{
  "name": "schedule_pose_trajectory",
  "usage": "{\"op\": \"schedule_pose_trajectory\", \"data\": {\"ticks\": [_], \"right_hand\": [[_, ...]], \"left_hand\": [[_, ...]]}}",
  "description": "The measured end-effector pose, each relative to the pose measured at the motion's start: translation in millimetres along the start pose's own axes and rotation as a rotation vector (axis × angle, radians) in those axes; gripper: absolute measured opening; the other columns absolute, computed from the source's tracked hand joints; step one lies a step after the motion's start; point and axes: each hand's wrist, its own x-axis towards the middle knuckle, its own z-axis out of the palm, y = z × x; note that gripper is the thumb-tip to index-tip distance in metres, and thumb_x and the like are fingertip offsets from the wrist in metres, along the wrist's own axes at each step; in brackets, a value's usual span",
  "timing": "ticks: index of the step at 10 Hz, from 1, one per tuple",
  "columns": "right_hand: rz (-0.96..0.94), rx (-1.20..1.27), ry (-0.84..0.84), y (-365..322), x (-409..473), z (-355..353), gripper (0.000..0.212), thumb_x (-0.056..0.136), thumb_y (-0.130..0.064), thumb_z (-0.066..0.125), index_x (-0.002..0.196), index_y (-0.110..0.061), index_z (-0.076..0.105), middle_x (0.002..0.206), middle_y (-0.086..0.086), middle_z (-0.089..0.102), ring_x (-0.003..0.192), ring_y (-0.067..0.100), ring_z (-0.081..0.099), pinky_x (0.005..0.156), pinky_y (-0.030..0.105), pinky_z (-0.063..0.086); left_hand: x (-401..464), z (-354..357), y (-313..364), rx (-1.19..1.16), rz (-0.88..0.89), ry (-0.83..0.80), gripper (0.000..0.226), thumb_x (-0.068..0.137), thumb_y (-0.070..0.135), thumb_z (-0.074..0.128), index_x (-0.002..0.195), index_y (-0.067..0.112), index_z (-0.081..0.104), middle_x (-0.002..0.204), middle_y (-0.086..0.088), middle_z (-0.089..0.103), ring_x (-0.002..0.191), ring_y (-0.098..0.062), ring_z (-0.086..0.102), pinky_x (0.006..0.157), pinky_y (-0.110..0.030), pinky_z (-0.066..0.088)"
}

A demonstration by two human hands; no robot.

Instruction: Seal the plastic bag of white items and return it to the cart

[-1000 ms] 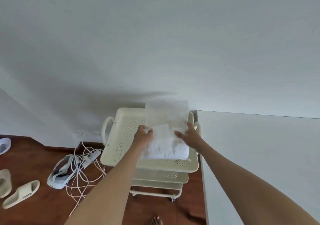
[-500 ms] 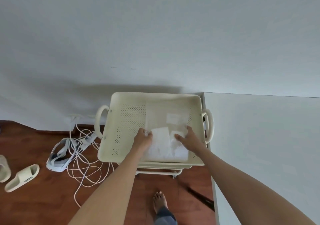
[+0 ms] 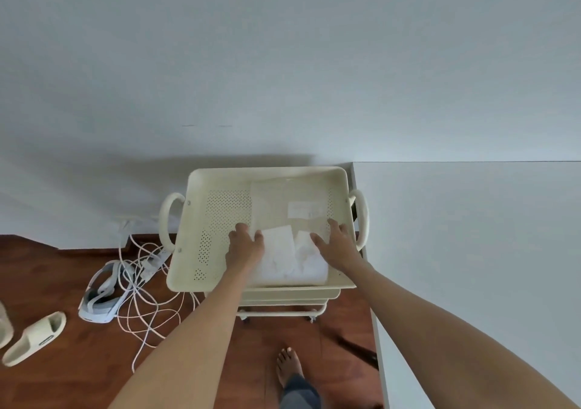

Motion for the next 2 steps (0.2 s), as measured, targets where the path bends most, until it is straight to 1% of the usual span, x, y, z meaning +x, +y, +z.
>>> {"op": "schedule_pose_trajectory", "data": {"ticks": [1, 2], "right_hand": [[-0.263, -0.195, 0.178, -5, -11, -18, 0.060, 0.104, -0.043, 0.049, 0.153, -0.011, 0.038, 0.152, 0.010, 0.041, 0.142, 0.030, 0.042, 0.115, 0.042, 0.033], [-0.470, -0.227, 0.238, -10, -17, -41, 0.054, 0.105, -0.039, 0.049, 0.150, -0.010, 0.044, 0.152, 0.010, 0.043, 0.140, 0.030, 0.045, 0.115, 0.040, 0.031]], "left_hand": [[-19, -8, 18, 0.085, 0.101, 0.101, 0.037, 0.099, 0.037, 0.043, 0.130, 0.017, 0.042, 0.134, -0.009, 0.044, 0.101, -0.030, 0.062, 0.096, -0.047, 0.046], [-37, -10, 44, 0.114, 0.189, 0.181, 0.038, 0.100, 0.038, 0.041, 0.131, 0.016, 0.044, 0.134, -0.009, 0.046, 0.103, -0.030, 0.061, 0.096, -0.046, 0.040]]}}
